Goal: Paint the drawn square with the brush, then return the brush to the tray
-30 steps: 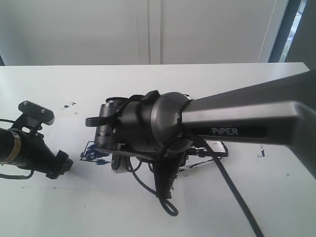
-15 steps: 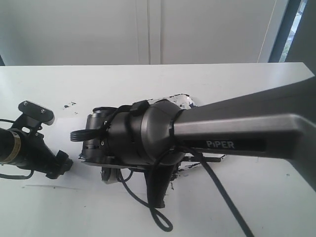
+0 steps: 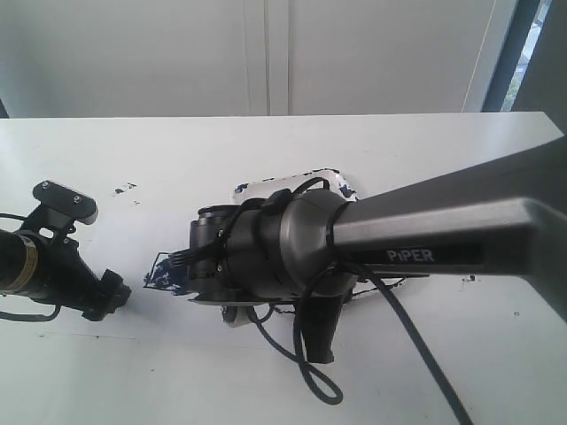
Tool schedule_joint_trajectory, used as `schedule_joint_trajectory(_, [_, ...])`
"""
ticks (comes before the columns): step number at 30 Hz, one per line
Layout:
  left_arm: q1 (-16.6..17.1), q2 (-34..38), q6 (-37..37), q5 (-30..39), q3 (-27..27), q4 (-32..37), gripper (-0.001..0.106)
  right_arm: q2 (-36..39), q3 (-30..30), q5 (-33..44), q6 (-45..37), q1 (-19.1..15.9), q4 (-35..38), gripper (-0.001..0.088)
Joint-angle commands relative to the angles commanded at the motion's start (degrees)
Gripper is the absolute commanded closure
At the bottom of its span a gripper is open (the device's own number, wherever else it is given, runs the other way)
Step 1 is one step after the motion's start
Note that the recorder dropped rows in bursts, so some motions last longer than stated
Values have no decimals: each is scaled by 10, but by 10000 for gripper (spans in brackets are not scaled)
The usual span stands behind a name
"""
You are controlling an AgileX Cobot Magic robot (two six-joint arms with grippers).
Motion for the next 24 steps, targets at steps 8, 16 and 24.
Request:
schedule_joint_trajectory(8, [0,0,0,0,0,0,111,-4,0,0,9,5,15,868])
schedule_joint_trajectory(16, [0,0,-1,0,0,0,111,-6,0,0,-5,17,64,868])
schedule_joint_trajectory(24, [0,0,-3,-1,0,0,111,-6,0,0,-5,13,21,868])
